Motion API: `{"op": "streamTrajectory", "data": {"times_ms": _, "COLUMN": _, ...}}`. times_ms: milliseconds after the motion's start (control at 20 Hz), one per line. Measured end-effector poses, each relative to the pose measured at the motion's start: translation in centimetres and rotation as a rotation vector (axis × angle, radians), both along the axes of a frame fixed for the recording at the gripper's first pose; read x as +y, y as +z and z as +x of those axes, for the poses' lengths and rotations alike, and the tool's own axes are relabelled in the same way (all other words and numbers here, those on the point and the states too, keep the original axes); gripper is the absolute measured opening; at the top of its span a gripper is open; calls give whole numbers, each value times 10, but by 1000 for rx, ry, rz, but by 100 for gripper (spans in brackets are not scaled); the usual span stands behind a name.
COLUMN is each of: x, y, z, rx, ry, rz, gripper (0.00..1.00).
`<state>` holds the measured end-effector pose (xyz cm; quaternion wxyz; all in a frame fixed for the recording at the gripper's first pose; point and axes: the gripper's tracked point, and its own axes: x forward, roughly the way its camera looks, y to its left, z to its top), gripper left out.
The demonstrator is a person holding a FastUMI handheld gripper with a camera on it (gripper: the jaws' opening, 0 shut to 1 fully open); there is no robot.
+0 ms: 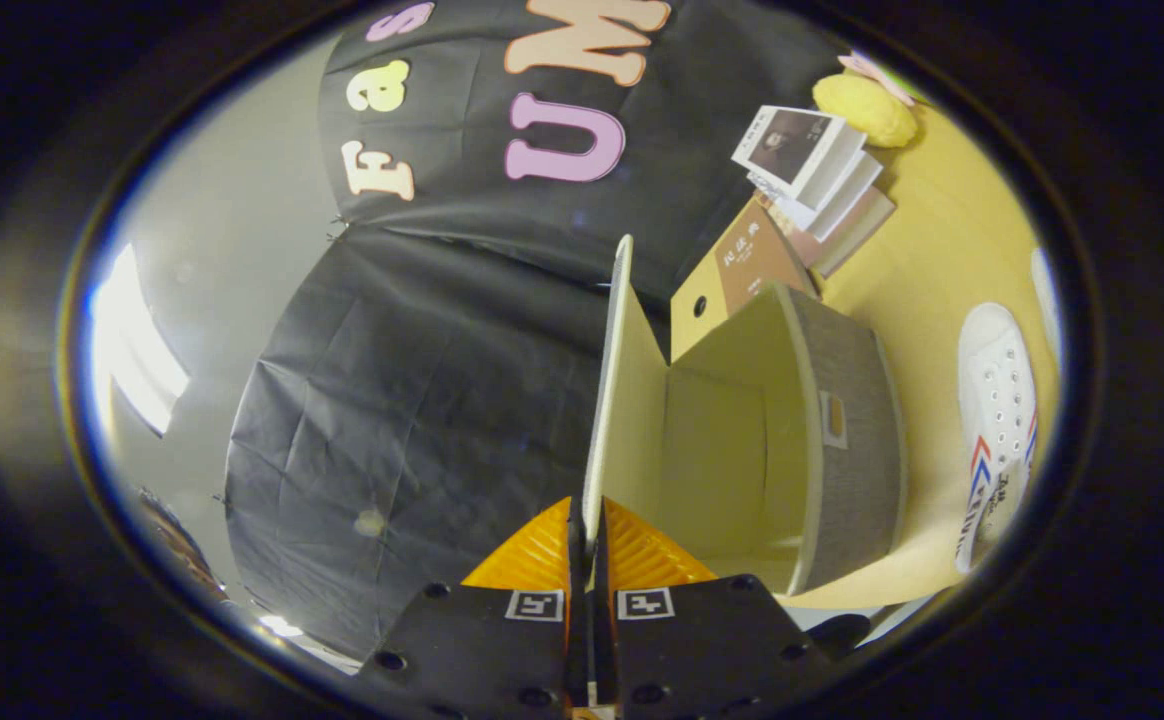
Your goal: Open the storage box then place both shoes into the box .Put the left shoe in first, then the right shoe, with the right side of both shoes facing outward in a uniform manner.
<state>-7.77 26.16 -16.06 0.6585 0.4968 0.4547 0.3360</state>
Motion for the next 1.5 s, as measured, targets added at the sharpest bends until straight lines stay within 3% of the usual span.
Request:
{"op": "streamTrajectory", "data": {"times_ms": 400, "x": 67, "y": 50, "z": 1, "rx": -96, "ry": 61, "rz": 10, "gripper": 6}}
{"op": "streamTrajectory", "data": {"times_ms": 800, "x": 143, "y": 67, "z": -4, "rx": -123, "ry": 119, "rz": 30, "gripper": 6}}
{"op": "streamTrajectory", "data": {"times_ms": 1100, "x": 182, "y": 68, "z": -19, "rx": -241, "ry": 193, "rz": -41, "gripper": 53}}
{"op": "streamTrajectory", "data": {"times_ms": 1300, "x": 181, "y": 62, "z": -18, "rx": -279, "ry": 189, "rz": -87, "gripper": 85}}
{"op": "streamTrajectory", "data": {"times_ms": 1500, "x": 158, "y": 58, "z": -8, "rx": -327, "ry": 154, "rz": -150, "gripper": 98}}
